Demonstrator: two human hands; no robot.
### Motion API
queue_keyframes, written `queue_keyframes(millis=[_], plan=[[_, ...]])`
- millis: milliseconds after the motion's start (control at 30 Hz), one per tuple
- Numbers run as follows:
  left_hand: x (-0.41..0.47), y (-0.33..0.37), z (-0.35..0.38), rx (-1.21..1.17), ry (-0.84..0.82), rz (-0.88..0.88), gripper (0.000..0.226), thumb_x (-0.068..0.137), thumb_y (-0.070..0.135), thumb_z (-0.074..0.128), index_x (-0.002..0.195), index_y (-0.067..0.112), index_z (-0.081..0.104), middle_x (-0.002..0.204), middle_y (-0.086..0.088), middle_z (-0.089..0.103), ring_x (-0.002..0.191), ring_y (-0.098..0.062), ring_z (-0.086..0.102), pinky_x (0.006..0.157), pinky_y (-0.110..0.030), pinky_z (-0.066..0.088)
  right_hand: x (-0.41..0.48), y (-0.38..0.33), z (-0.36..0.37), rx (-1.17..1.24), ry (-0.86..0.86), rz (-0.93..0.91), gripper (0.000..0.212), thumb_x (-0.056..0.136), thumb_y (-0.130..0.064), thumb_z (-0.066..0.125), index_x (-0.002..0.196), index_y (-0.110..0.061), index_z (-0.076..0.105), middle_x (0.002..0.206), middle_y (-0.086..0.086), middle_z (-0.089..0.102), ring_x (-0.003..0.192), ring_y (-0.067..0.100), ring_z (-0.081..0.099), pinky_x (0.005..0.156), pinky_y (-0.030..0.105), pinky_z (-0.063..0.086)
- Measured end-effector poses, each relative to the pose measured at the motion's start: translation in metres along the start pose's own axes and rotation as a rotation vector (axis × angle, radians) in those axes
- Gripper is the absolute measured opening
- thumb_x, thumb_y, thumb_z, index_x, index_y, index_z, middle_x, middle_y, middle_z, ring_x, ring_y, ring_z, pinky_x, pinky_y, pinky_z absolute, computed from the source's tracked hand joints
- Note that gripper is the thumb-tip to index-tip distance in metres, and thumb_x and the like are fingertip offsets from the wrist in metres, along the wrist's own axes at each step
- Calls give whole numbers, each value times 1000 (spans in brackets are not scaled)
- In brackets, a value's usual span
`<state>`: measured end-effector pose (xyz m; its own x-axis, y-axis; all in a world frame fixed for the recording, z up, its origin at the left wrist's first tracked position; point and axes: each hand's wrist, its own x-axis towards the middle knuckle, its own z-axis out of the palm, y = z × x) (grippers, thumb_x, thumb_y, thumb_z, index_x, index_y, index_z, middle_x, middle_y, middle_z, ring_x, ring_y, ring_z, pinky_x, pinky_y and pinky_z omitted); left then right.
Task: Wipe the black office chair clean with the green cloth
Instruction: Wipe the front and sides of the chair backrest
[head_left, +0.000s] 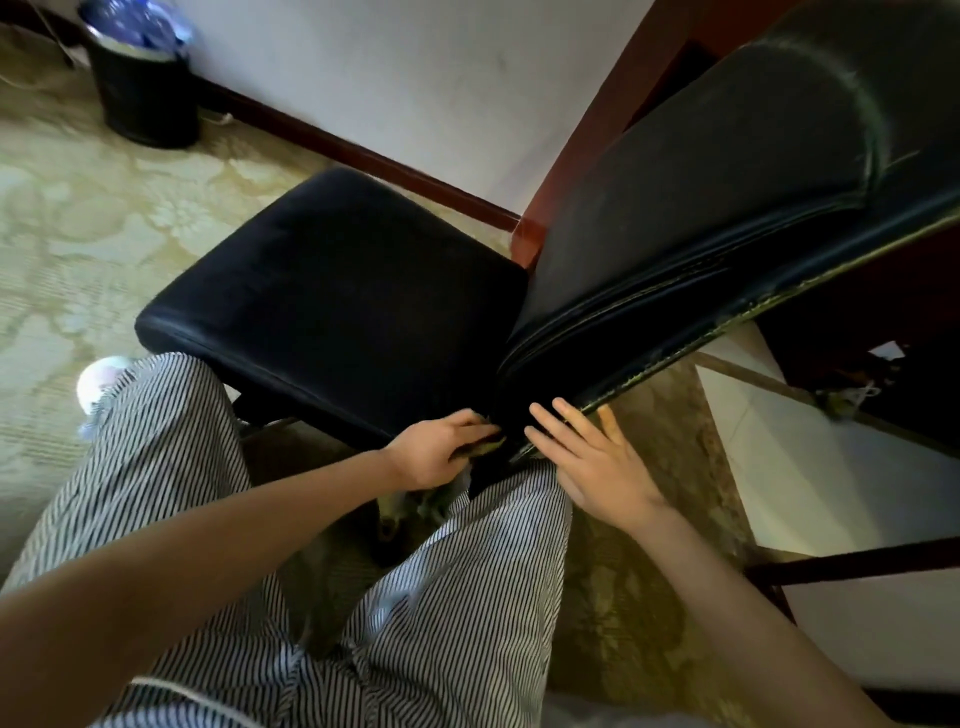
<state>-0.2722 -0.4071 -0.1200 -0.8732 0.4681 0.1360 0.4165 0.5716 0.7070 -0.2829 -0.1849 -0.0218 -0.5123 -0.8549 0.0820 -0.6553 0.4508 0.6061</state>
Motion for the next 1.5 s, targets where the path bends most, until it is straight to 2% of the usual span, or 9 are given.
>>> queue_keyframes(millis=[67, 167, 300, 400, 633, 933, 1100, 1300, 1500], plan=[[3, 12, -18, -154, 134, 21, 47, 88, 21, 54, 135, 18, 46, 123, 1, 45, 107, -12, 53, 94, -34, 46, -2, -3, -6, 0, 12, 36, 70, 57, -20, 84, 123, -14, 61, 136, 6, 54, 130, 23, 33, 112, 44, 16], [15, 52, -58, -278, 283, 159, 52, 85, 47, 49, 124, 13, 57, 108, 2, 49, 99, -4, 52, 90, -22, 46, -5, -1, -21, -49, 107, 101, 57, 73, -24, 69, 126, -14, 51, 138, 6, 50, 130, 23, 34, 116, 39, 3], [45, 117, -115, -254, 491, 394, 33, 89, 28, 48, 108, 6, 64, 105, 4, 47, 102, 4, 46, 93, -9, 34, 1, 19, -50, -72, 397, 273, 35, 90, -22, 41, 124, -15, 49, 134, 1, 49, 125, 22, 40, 115, 38, 9], [70, 158, -151, -209, 587, 494, 24, 87, 20, 51, 101, 2, 61, 118, -6, 44, 122, -14, 41, 102, -13, 28, 5, 36, -64, -61, 544, 386, 30, 98, -24, 31, 119, -14, 51, 131, 1, 45, 123, 24, 42, 115, 38, 12], [100, 201, -156, -92, 541, 669, 29, 88, 12, 53, 115, 2, 59, 115, -13, 52, 111, -8, 46, 99, -14, 35, -3, 54, -80, -175, 623, 420, 24, 97, -21, 35, 110, -14, 54, 111, 8, 69, 118, 25, 46, 115, 38, 13], [94, 156, -105, -17, 613, 706, 19, 86, 8, 57, 102, 1, 66, 118, -15, 46, 110, -18, 49, 99, -15, 38, -10, 61, -86, -250, 693, 611, 33, 91, -16, 42, 122, -12, 54, 126, 7, 59, 120, 24, 47, 107, 38, 27], [85, 143, -119, 90, 469, 760, 22, 88, 13, 56, 105, 4, 67, 111, -16, 52, 104, -14, 52, 96, -13, 39, -12, 71, -103, -260, 649, 519, 37, 90, -15, 43, 126, -12, 51, 132, 7, 53, 124, 25, 44, 108, 38, 26], [110, 204, -181, 90, 647, 893, 23, 88, 7, 58, 109, 2, 64, 107, -11, 53, 100, -6, 50, 91, -10, 38, -20, 81, -113, -250, 640, 544, 40, 90, -13, 40, 129, -11, 48, 136, 5, 45, 125, 25, 43, 111, 37, 23], [123, 209, -183, 266, 558, 1077, 23, 89, 10, 57, 110, 4, 66, 106, -13, 53, 95, -15, 53, 86, -17, 45, -34, 88, -117, -291, 541, 449, 46, 86, -15, 49, 132, -13, 44, 141, 5, 41, 128, 24, 39, 111, 38, 21]])
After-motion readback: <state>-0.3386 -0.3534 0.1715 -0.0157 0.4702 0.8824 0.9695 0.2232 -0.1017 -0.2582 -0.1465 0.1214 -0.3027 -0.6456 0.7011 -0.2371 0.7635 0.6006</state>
